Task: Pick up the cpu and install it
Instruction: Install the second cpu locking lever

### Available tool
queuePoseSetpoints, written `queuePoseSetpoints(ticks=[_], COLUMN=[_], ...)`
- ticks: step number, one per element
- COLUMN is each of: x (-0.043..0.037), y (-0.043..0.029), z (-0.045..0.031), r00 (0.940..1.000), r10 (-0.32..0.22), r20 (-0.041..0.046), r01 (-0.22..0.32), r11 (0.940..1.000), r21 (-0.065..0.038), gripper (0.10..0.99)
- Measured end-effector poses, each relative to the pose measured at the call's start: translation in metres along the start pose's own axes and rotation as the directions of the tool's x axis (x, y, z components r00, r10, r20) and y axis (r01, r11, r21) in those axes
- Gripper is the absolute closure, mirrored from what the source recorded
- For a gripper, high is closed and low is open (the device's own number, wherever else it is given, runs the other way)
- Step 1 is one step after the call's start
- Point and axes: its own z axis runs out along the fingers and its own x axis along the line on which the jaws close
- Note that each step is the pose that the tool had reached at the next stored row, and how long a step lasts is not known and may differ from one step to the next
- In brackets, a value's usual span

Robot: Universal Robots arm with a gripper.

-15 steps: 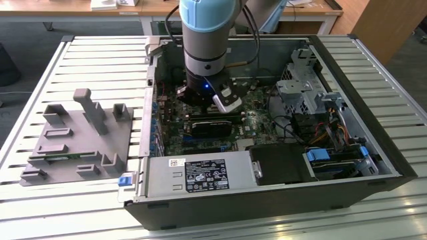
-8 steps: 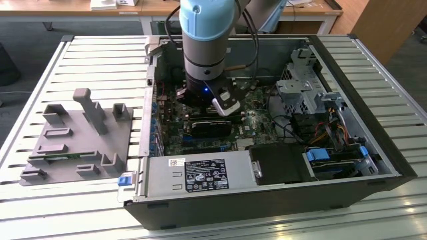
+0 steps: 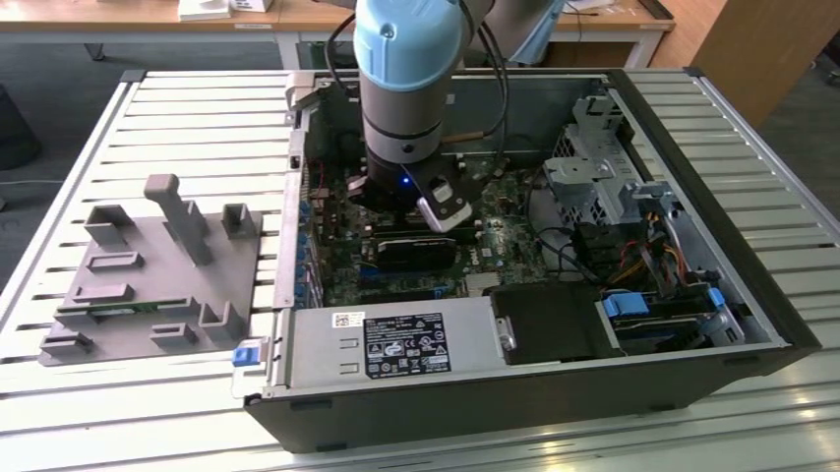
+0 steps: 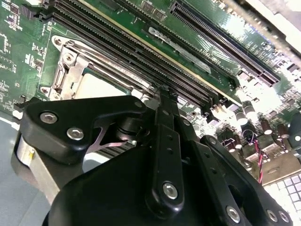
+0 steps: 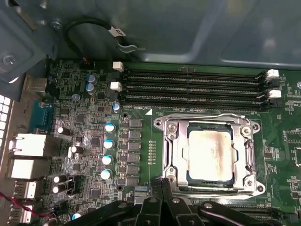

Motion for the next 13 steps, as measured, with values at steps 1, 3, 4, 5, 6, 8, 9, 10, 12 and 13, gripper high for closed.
queuePoseSetpoints(ticks=[1,3,4,5,6,8,9,10,12,13], x=[0.0,0.0005,0.0009,0.0013,0.0018,0.0036,0.0043,0.0044,0.0044,0.0045], y=[-0.0001,-0.0002,-0.0002,-0.0002,-0.0002,-0.0004,-0.0004,-0.0003,-0.0003,-0.0003], z=[0.0002,0.0006,0.0009,0.0012,0.0015,0.0019,0.0021,0.0021,0.0021,0.0018], r00=[1.0,1.0,1.0,1.0,1.0,1.0,1.0,1.0,1.0,1.0], r10=[0.0,0.0,0.0,0.0,0.0,0.0,0.0,0.0,0.0,0.0], r20=[0.0,0.0001,0.0002,0.0002,0.0003,0.0003,0.0003,0.0002,0.0003,0.0004], r01=[0.0,0.0,0.0,0.0,0.0,0.0,0.0,0.0,0.0,0.0], r11=[1.0,1.0,1.0,0.9999,0.9999,0.9999,0.9999,0.9999,0.9999,0.9998], r21=[-0.003,-0.008,-0.01,-0.011,-0.013,-0.015,-0.016,-0.017,-0.017,-0.017], gripper=[0.98,0.98,0.98,0.98,0.98,0.98,0.98,0.98,0.98,0.98])
